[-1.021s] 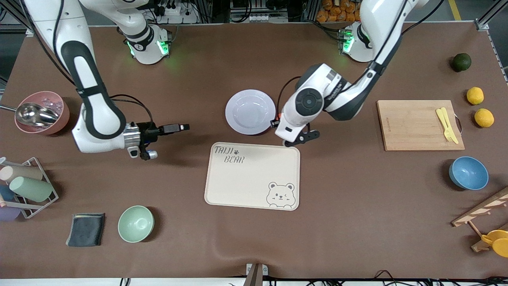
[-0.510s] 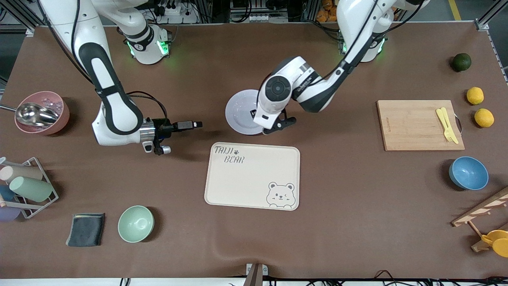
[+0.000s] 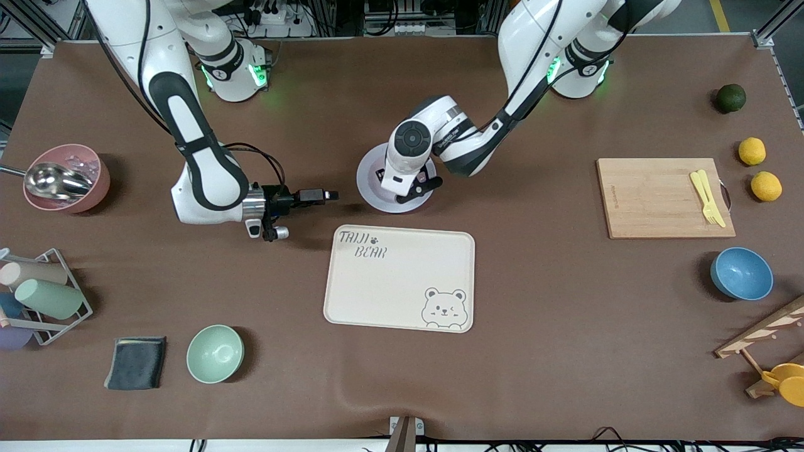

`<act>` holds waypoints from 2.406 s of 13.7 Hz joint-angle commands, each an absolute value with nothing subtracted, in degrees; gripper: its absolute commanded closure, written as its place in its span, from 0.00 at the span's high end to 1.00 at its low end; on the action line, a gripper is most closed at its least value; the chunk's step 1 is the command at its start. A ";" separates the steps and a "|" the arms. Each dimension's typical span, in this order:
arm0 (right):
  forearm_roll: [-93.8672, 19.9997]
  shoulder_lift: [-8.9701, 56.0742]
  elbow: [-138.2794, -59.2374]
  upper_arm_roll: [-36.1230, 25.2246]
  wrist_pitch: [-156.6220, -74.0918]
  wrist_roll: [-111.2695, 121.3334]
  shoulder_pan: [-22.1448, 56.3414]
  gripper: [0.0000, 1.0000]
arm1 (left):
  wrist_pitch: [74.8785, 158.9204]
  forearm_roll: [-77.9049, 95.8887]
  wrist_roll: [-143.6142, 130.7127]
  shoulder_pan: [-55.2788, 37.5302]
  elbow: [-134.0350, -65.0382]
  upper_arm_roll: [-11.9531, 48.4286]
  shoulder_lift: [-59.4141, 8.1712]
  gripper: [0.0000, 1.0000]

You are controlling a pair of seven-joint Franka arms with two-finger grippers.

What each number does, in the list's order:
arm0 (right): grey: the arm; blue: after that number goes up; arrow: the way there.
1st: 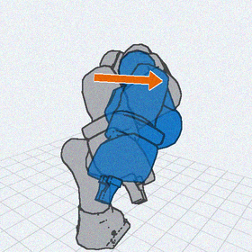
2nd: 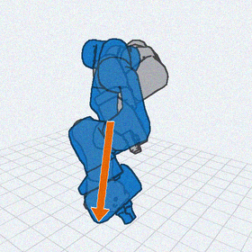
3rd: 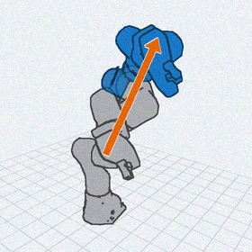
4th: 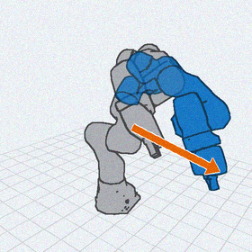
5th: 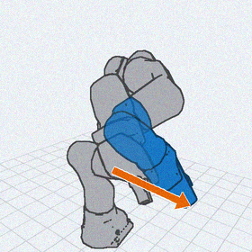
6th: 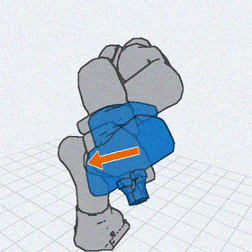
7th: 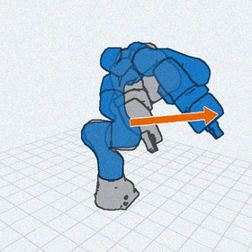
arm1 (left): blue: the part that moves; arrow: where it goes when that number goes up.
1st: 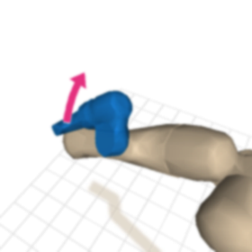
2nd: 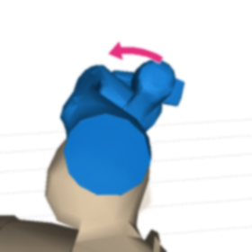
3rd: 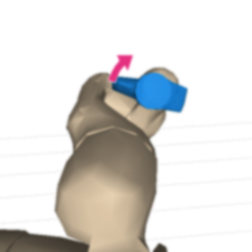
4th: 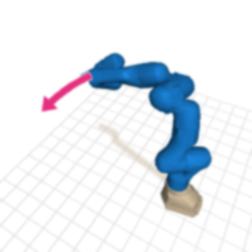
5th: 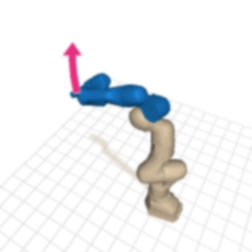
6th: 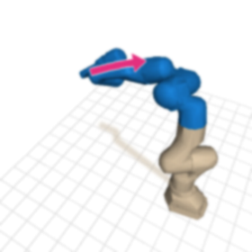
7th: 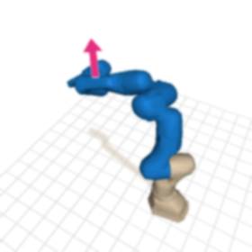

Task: Place orange and plate with both arms
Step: 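Carry the orange with the left gripper and lower it onto the plate, then open the left gripper to release the orange and lift away, then grasp the plate rim with the right gripper while the left gripper retracts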

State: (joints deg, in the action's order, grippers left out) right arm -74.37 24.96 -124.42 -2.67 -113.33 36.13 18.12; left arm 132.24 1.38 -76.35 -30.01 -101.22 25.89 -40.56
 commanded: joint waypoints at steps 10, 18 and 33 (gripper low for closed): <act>-79.09 25.05 -125.68 -2.72 -114.35 39.89 19.25 1.00 | 125.81 0.00 -77.26 -28.49 -100.02 25.22 -33.17 1.00; -83.31 27.42 -127.88 -2.72 -114.52 48.69 22.04 0.81 | 111.19 -0.09 -66.20 -10.57 -100.02 25.31 -10.92 1.00; -93.68 29.79 -128.85 -2.72 -119.79 54.75 29.00 0.62 | 90.10 -0.44 -13.39 2.37 -88.08 8.97 -1.67 1.00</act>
State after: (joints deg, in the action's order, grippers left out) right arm -90.91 29.92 -128.45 -2.36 -118.73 53.41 27.22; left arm 92.60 -0.28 -18.53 3.48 -90.45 11.36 -2.44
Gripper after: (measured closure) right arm 0.383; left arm 0.000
